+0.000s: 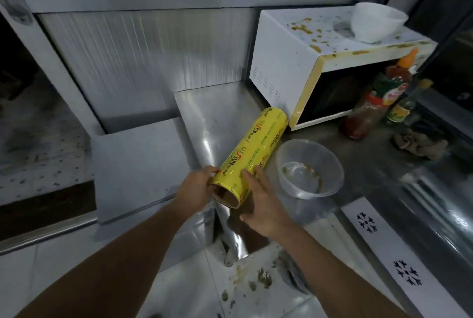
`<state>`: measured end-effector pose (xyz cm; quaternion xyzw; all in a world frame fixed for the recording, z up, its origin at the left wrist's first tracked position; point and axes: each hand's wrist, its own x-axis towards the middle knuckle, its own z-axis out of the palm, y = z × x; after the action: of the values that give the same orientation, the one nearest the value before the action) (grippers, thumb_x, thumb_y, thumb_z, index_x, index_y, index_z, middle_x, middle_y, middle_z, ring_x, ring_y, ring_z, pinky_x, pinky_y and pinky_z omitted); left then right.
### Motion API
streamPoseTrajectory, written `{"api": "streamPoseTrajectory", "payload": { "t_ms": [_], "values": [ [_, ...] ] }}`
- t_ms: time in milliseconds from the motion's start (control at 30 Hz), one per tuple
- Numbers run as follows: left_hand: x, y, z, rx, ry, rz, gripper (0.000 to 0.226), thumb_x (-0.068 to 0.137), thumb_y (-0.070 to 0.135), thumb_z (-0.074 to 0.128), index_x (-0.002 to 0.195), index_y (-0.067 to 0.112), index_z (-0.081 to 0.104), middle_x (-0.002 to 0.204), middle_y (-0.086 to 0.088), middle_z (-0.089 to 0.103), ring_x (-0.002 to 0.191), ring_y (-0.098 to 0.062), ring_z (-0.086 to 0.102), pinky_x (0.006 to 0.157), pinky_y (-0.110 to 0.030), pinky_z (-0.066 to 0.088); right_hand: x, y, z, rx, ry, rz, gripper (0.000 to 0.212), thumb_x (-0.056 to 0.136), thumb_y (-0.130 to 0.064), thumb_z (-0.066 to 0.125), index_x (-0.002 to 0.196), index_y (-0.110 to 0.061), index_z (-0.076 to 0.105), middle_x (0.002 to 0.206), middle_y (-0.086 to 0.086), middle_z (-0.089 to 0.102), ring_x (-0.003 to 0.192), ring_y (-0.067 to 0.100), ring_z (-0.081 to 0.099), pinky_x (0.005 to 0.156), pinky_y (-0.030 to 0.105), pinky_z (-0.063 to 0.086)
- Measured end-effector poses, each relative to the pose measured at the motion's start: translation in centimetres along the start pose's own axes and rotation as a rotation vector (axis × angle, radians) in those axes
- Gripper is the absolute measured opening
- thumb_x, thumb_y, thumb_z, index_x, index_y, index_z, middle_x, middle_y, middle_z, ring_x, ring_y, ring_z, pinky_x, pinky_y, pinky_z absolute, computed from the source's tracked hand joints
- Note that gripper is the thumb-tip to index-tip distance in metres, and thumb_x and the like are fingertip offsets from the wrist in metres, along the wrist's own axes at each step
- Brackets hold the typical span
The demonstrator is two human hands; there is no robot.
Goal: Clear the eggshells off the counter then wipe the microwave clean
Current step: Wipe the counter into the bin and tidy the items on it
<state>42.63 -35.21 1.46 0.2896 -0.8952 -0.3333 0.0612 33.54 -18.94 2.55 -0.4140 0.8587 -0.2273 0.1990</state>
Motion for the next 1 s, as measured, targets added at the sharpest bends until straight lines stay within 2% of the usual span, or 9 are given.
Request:
{"api": "streamPoseTrajectory", "payload": {
  "t_ms": [100,267,433,500,567,667,767,900,1000],
  "values": [
    [0.5,-0.7,-0.6,-0.027,-0.048,0.024,0.038,0.087,0.012,0.056,0.124,0.018,0.057,0.109,-0.010,0.069,0.098,-0.027,0.065,0.087,-0.040,0.051,0.0,-1.8,0.7,0.024,0.059,0.070,0.104,0.072,-0.014,0.076,0.147,-0.034,0.008,0.156,-0.008,-0.015,0.146,0.018,0.005,0.114,0.034,0.028],
    [1.8,-1.4,-4.0,-0.049,-0.069,0.145,0.037,0.080,0.012,0.059,0.116,0.017,0.065,0.095,-0.010,0.073,0.086,-0.027,0.068,0.075,-0.036,0.055,0.3,-5.8,0.9,0.027,0.179,0.130,0.100,0.072,-0.022,0.076,0.148,-0.027,0.011,0.157,0.003,-0.004,0.145,0.021,0.006,0.113,0.031,0.025],
    [2.3,-0.8,-9.4,-0.063,-0.008,0.193,0.014,0.079,0.018,0.063,0.090,0.015,0.071,0.073,-0.006,0.069,0.072,-0.024,0.064,0.062,-0.034,0.051,0.7,-10.2,0.0,0.034,0.297,0.076,0.095,0.072,-0.020,0.074,0.147,-0.019,0.015,0.156,0.009,0.003,0.143,0.025,0.018,0.108,0.032,0.030],
    [2.8,-0.3,-11.4,-0.069,0.026,0.199,0.007,0.080,0.019,0.064,0.081,0.013,0.068,0.066,-0.003,0.062,0.067,-0.021,0.059,0.055,-0.027,0.042,1.5,-11.8,-0.9,0.043,0.329,0.063,0.097,0.070,-0.014,0.075,0.147,-0.019,0.017,0.155,0.009,0.007,0.143,0.025,0.017,0.110,0.032,0.027],
    [3.7,0.4,-13.2,-0.078,0.058,0.213,0.009,0.081,0.017,0.063,0.074,0.011,0.064,0.063,-0.001,0.059,0.063,-0.018,0.056,0.053,-0.023,0.034,2.7,-13.2,-2.3,0.033,0.347,0.068,0.098,0.067,-0.008,0.075,0.147,-0.019,0.018,0.154,0.009,0.012,0.142,0.025,0.020,0.111,0.032,0.026],
    [5.4,1.9,-15.3,-0.125,0.105,0.234,0.012,0.081,0.013,0.063,0.069,0.009,0.065,0.062,-0.005,0.061,0.062,-0.022,0.059,0.053,-0.025,0.041,4.7,-14.5,-5.0,0.037,0.402,0.037,0.092,0.068,-0.010,0.077,0.144,-0.014,0.027,0.148,0.011,0.029,0.137,0.025,0.031,0.111,0.033,0.029],
    [7.5,3.7,-16.5,-0.154,0.121,0.256,0.010,0.083,0.015,0.063,0.077,0.010,0.070,0.067,-0.005,0.066,0.065,-0.022,0.063,0.060,-0.029,0.050,6.5,-14.8,-8.2,0.014,0.405,0.036,0.096,0.064,-0.014,0.082,0.144,-0.016,0.028,0.145,0.008,0.036,0.134,0.022,0.033,0.105,0.020,0.023],
    [10.8,6.2,-17.7,-0.195,0.153,0.286,0.012,0.086,0.020,0.061,0.091,0.015,0.071,0.064,0.003,0.060,0.063,-0.016,0.059,0.062,-0.025,0.047,8.8,-14.0,-12.7,0.032,0.361,0.028,0.102,0.064,-0.009,0.081,0.146,-0.022,0.022,0.146,0.005,0.036,0.132,0.023,0.034,0.104,0.025,0.029],
    [13.9,8.6,-18.4,-0.218,0.098,0.339,0.019,0.088,0.017,0.058,0.103,0.015,0.068,0.067,0.006,0.056,0.067,-0.015,0.057,0.067,-0.025,0.047,11.1,-12.7,-16.4,0.040,0.329,0.041,0.102,0.067,-0.009,0.080,0.146,-0.027,0.018,0.146,0.004,0.035,0.130,0.023,0.038,0.105,0.034,0.036]
  ]
}}
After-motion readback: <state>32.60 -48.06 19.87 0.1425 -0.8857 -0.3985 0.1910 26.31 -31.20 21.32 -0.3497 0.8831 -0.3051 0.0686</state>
